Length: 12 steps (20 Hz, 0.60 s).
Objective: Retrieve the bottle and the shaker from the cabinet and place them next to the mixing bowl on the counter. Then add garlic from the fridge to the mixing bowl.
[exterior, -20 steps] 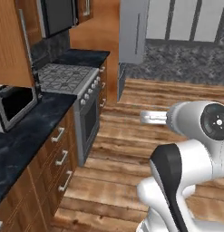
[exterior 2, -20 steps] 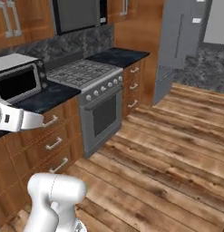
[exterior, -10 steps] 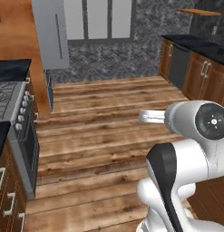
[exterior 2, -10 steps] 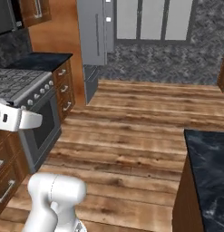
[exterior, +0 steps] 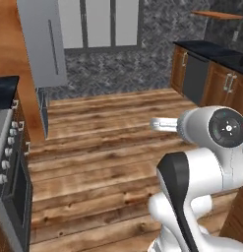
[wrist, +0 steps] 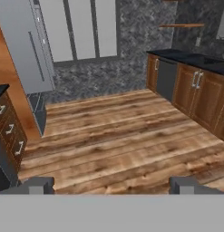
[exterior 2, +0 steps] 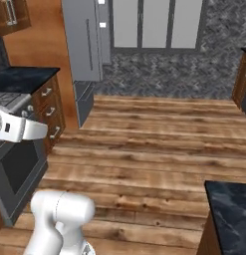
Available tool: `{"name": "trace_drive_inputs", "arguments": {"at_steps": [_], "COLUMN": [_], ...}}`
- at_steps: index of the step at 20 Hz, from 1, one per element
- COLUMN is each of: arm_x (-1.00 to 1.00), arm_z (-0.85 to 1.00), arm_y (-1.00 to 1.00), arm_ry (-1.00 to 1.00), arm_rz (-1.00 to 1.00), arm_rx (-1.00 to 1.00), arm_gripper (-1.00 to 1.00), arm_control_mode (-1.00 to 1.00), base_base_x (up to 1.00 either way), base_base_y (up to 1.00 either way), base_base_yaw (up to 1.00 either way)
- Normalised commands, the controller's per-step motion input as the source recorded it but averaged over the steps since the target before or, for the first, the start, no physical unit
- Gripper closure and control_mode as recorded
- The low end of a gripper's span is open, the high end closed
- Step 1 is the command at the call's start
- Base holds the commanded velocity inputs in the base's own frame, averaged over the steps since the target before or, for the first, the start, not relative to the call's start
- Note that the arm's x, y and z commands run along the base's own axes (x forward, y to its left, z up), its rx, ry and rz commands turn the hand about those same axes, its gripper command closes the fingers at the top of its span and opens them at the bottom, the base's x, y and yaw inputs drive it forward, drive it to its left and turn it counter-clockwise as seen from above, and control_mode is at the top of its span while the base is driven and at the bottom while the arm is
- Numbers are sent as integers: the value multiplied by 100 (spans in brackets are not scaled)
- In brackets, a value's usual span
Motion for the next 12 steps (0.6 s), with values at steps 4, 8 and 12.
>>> {"name": "trace_drive_inputs", "arguments": {"at_steps": [4,8,12], "arm_x": [0,0,0], "arm_z": [0,0,0], "arm_y": [0,0,0], "arm_ry": [0,0,0], "arm_rz": [0,0,0], "arm_rx": [0,0,0], "arm_gripper": [-100,-100,-100], "arm_control_mode": [100,100,100], "base_base_x": [100,100,100], "base_base_y": [-6,-10,-24], "base_base_yaw": [-1,0,0]}}
